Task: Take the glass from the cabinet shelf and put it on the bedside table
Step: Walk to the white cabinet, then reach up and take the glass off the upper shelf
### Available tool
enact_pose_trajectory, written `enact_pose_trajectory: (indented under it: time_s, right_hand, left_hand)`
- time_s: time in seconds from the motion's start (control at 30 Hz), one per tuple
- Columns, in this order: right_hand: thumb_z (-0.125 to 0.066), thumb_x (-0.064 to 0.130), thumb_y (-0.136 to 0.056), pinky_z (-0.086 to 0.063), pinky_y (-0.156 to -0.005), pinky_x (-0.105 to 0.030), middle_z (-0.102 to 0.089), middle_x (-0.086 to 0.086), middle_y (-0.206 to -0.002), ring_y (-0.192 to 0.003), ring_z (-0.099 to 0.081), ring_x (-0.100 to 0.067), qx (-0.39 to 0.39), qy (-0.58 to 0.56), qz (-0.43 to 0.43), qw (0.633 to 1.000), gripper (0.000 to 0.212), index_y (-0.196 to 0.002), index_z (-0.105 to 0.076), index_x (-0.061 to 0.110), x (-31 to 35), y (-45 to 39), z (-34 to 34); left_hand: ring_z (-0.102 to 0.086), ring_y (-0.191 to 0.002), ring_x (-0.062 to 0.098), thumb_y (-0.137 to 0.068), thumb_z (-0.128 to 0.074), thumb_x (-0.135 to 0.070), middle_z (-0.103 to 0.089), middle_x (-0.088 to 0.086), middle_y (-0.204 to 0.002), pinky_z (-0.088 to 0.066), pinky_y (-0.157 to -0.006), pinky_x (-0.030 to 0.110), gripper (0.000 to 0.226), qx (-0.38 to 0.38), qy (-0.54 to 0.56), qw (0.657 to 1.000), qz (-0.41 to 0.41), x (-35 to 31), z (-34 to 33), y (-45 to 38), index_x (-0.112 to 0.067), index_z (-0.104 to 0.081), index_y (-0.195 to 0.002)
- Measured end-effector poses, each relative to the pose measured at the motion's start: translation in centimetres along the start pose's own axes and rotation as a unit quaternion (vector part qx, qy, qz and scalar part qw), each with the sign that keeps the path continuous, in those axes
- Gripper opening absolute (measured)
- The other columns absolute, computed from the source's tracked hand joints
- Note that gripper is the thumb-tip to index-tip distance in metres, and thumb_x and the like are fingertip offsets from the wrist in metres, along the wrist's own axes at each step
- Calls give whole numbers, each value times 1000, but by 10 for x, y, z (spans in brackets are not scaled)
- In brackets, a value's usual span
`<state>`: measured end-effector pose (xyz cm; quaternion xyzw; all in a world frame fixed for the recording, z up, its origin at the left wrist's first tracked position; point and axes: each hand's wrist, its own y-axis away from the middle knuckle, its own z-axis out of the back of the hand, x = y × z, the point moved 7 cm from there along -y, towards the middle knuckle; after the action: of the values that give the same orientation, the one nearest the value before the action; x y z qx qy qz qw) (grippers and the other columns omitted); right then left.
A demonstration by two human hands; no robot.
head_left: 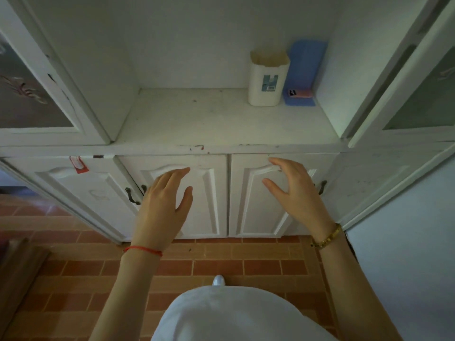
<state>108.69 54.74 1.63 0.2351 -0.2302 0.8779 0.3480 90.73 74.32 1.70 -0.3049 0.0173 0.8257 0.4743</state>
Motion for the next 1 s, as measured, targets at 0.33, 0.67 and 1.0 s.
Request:
enact_pose_trajectory:
  time_s: [0.33, 0.67, 1.0]
  right_hand:
    - [-61, 33, -94, -37, -108, -28, -55, -3, -138, -131, -45, -17, -27, -2, -2, 1000, 51, -140, -50, 15, -6, -83, -10]
    - [-62, 32, -94, -38, -108, -28, -56, -3, -137, -130, -45, -18, -45, 3, 14, 999, 51, -140, -51, 14, -13, -117, 10]
    - [-63, 30, -94, -44, -101, -30, -60, -6, -130, -122, -53, -21, -152, 6, 106, 983, 48, -137, -52, 12, 31, -167, 100]
  left_hand:
    - [-52, -127, 25, -95, -52, -21, -59, 9, -134, -45, -107, 46, 41, 9, 7, 1000, -22, 9, -1, -94, -13, -52, -136]
    - [-54, -124, 25, -96, -52, -22, -60, 7, -132, -47, -104, 47, 41, -10, 14, 998, -58, -16, -8, -136, -13, -52, -135]
    - [-55, -122, 24, -96, -52, -19, -61, 6, -129, -48, -101, 45, 37, -116, 11, 978, -171, -83, 49, -199, -13, -55, -132]
